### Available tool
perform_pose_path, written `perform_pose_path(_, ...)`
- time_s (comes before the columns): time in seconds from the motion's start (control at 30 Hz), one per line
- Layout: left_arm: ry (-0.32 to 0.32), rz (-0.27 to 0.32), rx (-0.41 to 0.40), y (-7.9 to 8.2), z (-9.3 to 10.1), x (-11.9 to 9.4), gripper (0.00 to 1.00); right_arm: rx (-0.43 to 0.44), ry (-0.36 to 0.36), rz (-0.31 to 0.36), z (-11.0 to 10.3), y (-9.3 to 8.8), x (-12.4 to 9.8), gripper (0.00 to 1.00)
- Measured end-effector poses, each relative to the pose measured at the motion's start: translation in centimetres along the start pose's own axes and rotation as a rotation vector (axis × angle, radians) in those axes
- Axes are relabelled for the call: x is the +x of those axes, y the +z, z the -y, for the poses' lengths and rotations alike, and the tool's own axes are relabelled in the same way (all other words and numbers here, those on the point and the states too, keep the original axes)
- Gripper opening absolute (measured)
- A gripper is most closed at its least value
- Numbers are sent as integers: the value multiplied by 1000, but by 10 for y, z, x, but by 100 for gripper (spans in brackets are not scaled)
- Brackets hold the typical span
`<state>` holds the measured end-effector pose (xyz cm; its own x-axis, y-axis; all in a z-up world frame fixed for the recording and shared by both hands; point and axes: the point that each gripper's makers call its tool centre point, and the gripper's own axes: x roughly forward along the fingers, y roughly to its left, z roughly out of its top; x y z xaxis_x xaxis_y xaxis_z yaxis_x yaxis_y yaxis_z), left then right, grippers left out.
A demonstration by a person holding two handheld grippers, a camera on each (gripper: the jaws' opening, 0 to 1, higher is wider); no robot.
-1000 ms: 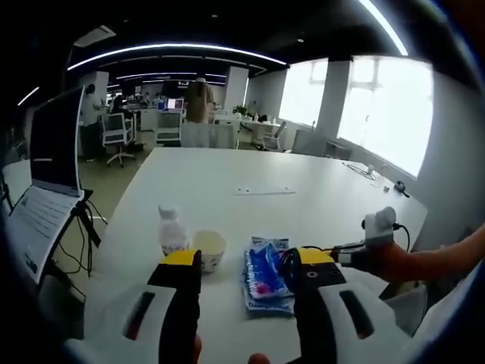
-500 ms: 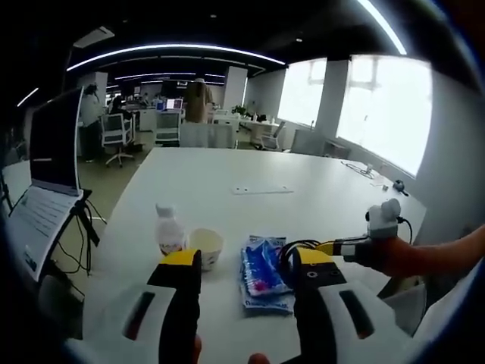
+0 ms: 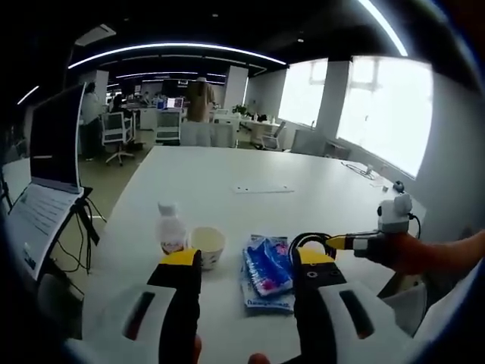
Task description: Arrange the tabletop items into an orderly group along one side of the table until the central work area is clear of visible clutter.
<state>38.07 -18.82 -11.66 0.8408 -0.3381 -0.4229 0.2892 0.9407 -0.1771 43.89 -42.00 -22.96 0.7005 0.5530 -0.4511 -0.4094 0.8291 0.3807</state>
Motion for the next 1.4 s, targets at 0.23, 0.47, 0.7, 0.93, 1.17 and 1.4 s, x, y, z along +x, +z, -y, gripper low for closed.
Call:
perform_pose_path(0.23, 1, -2, -5, -3, -1, 2, 48, 1, -13, 22, 4, 8, -13, 0)
perform_pose_path(0.47, 6, -1, -8, -4, -5, 1, 48, 12, -39, 27, 13, 5, -24, 0)
perform_pose_path(0.7, 9, 0, -10, -3, -6, 1, 48, 23, -55, 25, 17, -3, -33, 0)
perform_pose_path(0.93, 9, -2, -12, -5, -6, -1, 48, 30, -63, 21, 18, -7, -36, 0)
perform_pose_path(1.17, 8, -7, -10, -7, -6, -2, 48, 49, -63, 5, 22, -20, -30, 0)
perform_pose_path(1.4, 20, -20, 6, -11, -10, -4, 48, 55, -63, -26, 26, -32, -25, 0)
